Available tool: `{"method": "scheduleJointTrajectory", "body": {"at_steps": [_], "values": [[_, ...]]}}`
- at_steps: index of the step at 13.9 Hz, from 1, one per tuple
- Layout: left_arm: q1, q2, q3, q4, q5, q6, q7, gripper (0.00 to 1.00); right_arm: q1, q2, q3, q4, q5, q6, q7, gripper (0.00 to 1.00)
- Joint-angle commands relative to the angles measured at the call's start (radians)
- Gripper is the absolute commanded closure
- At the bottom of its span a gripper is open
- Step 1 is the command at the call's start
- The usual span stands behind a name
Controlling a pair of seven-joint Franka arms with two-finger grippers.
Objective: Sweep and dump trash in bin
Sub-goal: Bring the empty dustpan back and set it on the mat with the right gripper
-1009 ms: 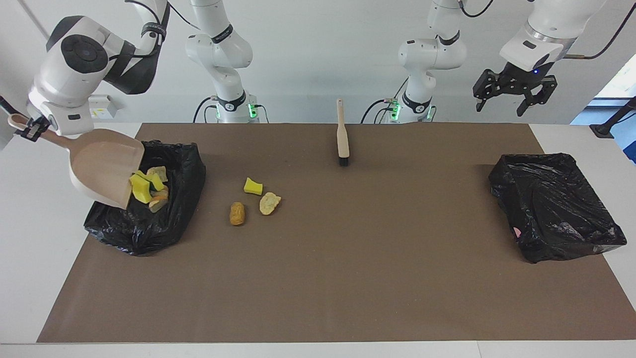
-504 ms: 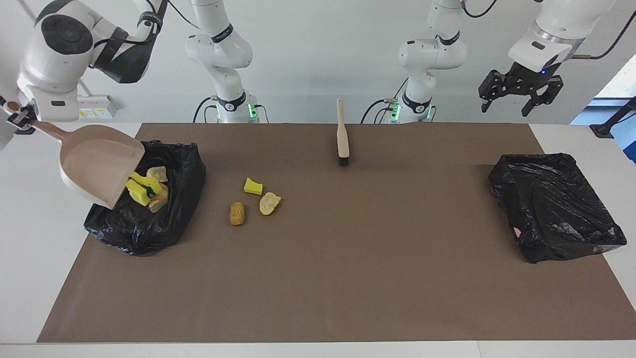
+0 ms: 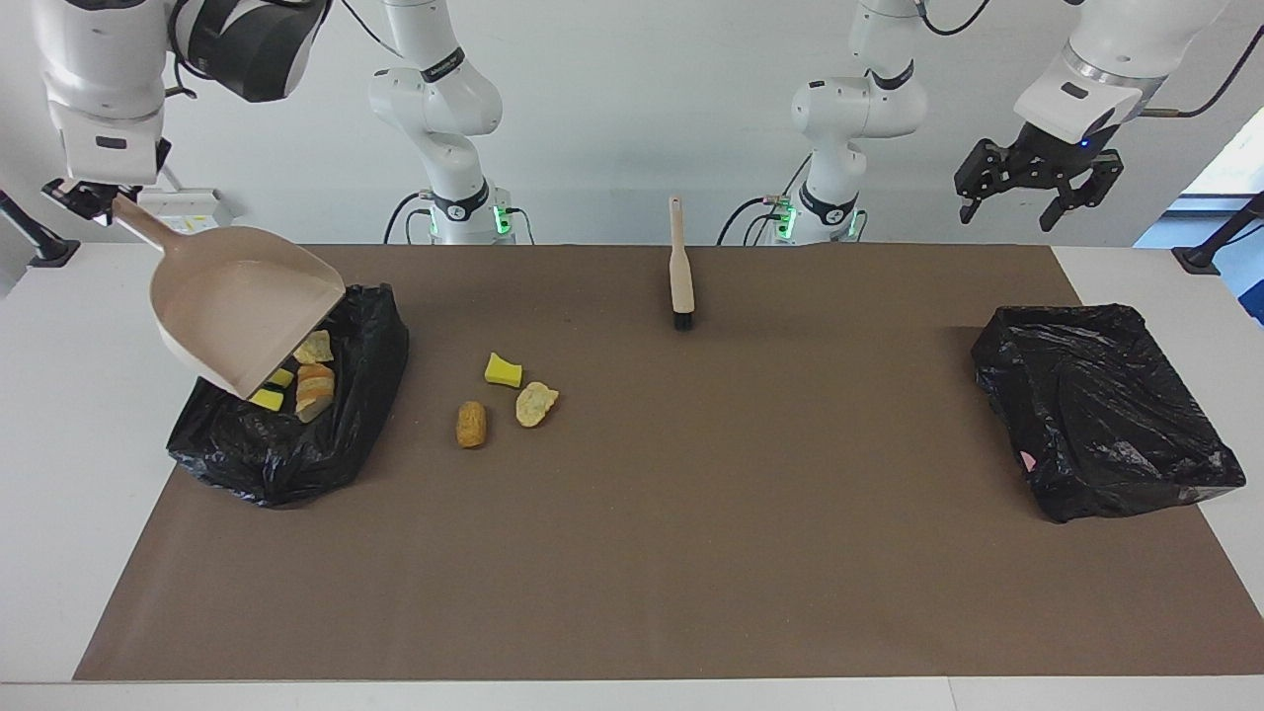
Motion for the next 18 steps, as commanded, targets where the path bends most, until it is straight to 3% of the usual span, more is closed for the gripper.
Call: {"method": "scheduleJointTrajectory", "body": {"at_steps": [1, 7, 12, 16, 18], "values": [[-0.011, -0.022, 0.011, -0.026, -0.013, 0.01, 0.006, 0.0, -0.001, -0.021, 0.102, -0.002, 0.097, -0.055, 0.195, 1.0], [-0.014, -0.022, 0.012, -0.025, -0.012, -0.002, 0.006, 0.0, 0.029, -0.006, 0.309, -0.008, 0.318, -0.068, 0.782, 1.0], [-0.012, -0.024, 0.011, -0.025, -0.01, -0.011, 0.009, 0.0, 0.215, 0.122, 0.311, 0.001, 0.447, 0.025, 1.321, 1.0], [-0.009, -0.024, 0.011, -0.028, -0.011, -0.008, 0.01, 0.0, 0.344, 0.242, 0.312, 0.005, 0.481, 0.143, 1.624, 1.0], [-0.009, -0.024, 0.011, -0.029, -0.012, -0.005, 0.013, 0.0, 0.352, 0.273, 0.311, 0.005, 0.559, 0.223, 1.708, 1.0]]}}
